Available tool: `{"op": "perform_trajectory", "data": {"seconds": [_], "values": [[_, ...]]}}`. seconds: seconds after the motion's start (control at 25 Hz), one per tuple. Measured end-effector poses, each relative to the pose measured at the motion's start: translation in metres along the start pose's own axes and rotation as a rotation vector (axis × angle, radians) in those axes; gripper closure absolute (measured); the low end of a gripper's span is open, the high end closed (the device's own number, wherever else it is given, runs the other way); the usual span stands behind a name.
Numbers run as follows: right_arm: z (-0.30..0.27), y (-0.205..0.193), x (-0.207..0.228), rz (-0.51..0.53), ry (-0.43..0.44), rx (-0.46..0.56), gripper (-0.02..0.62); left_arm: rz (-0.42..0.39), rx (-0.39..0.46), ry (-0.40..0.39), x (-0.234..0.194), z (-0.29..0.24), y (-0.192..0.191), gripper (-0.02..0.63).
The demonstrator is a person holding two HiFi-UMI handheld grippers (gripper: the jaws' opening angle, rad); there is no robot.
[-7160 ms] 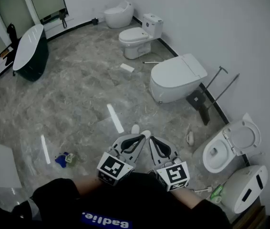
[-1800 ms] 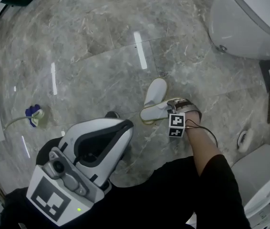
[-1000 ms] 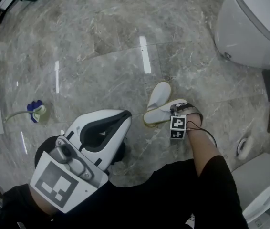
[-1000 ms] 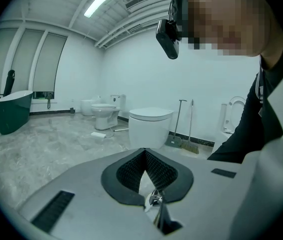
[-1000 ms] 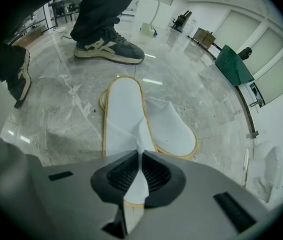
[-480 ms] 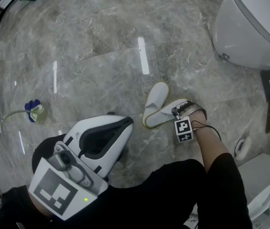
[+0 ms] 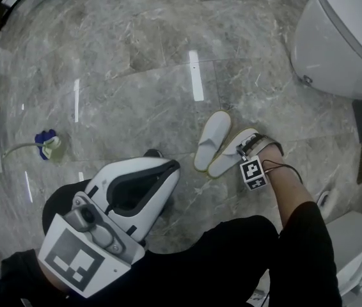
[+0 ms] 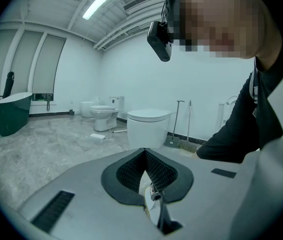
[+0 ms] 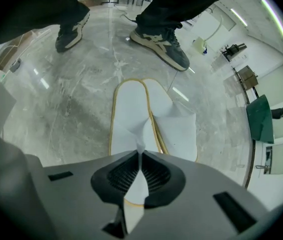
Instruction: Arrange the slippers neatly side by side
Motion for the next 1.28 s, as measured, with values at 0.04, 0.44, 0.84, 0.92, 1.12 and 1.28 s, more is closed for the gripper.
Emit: {"op": "perform_trajectory", "data": {"seconds": [0.04, 0.44, 0.84, 0.92, 1.12, 1.28], "values": [[-0.001, 0.000, 0.001, 0.021, 0.007, -0.001, 0.578, 0.001, -0.001, 0.004, -0.001, 0.002, -0.001, 0.604], [-0.006, -0.007, 0.009, 0.206, 0.078, -0.014, 0.578, 0.013, -0.004, 0.034, -0.008, 0.016, -0.002, 0.604], [-0.019, -0.003, 0.013, 0.213, 0.085, -0.005, 0.578, 0.026, -0.003, 0.061, -0.017, 0.023, -0.004, 0.604], [-0.021, -0.003, 0.014, 0.211, 0.086, -0.005, 0.578, 0.031, -0.002, 0.061, -0.017, 0.023, -0.005, 0.604], [-0.024, -0.003, 0.013, 0.181, 0.087, -0.022, 0.578, 0.041, 0.007, 0.058, -0.019, 0.025, -0.004, 0.604], [-0.025, -0.003, 0.011, 0.165, 0.092, -0.024, 0.577, 0.037, 0.012, 0.048, -0.018, 0.025, -0.003, 0.604]]}}
Point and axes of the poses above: the fingertips, and each gripper's own axes: z backward along the fingers, x to its right, y out of its top, the point moved 8 cm from there along z, backward along the fingers, and after that the axes turned 10 degrees about x, right-handed, at the moved point
